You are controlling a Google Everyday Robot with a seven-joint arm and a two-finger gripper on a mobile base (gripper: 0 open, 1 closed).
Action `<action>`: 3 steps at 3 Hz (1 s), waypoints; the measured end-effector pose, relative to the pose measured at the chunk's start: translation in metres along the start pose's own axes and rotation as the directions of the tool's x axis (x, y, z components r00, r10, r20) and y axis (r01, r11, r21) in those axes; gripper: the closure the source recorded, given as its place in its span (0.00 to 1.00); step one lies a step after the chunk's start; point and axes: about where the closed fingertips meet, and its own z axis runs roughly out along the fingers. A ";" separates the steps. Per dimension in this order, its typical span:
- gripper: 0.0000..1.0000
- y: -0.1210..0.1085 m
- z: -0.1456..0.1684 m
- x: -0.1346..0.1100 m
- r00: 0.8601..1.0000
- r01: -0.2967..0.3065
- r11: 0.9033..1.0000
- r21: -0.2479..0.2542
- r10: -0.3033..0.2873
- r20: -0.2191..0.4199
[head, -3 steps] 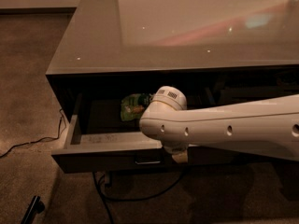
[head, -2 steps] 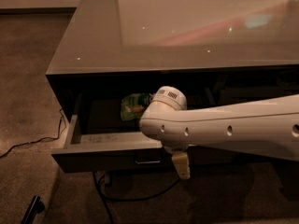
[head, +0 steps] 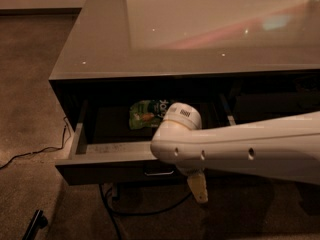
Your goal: Open top drawer
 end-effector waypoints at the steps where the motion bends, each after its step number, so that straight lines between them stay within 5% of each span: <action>1: 0.19 0.018 -0.003 0.004 0.999 -0.004 1.000 0.017 0.005 -0.043; 3: 0.64 0.033 -0.010 0.010 0.996 -0.016 0.999 0.040 0.020 -0.092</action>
Offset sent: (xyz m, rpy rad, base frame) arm -0.0413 -0.0083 0.0068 -0.1058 -0.0625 -0.0239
